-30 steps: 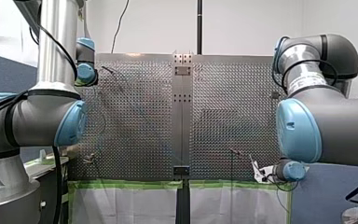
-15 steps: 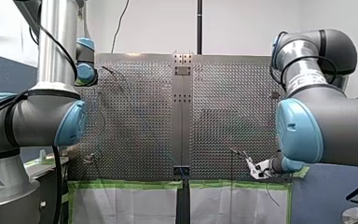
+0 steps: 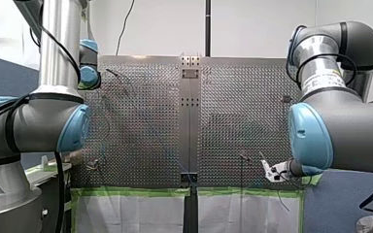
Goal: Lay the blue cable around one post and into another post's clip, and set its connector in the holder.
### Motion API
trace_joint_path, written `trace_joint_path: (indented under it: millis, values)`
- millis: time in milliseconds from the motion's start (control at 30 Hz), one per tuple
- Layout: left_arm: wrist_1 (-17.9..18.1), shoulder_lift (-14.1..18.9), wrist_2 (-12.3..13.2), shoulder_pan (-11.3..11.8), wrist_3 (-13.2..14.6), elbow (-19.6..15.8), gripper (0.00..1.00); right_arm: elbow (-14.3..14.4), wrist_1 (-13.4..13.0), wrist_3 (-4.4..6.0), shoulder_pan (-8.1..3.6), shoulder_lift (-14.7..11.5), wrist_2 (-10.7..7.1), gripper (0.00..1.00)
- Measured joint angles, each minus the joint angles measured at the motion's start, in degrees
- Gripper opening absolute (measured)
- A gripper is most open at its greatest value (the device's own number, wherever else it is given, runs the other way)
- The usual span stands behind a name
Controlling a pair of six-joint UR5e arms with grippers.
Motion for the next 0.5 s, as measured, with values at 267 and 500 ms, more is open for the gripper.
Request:
trace_joint_path:
  millis: [267, 500]
  values:
    - [-0.1, 0.0, -0.1, 0.0, 0.1, 0.0, 1.00, 3.4, -3.6, 3.56, 0.37, -3.4, 1.97, 0.00]
    - [0.0, 0.0, 0.0, 0.0, 0.2, -0.1, 1.00, 6.6, -7.0, 7.02, -0.21, -6.2, 5.39, 0.00]
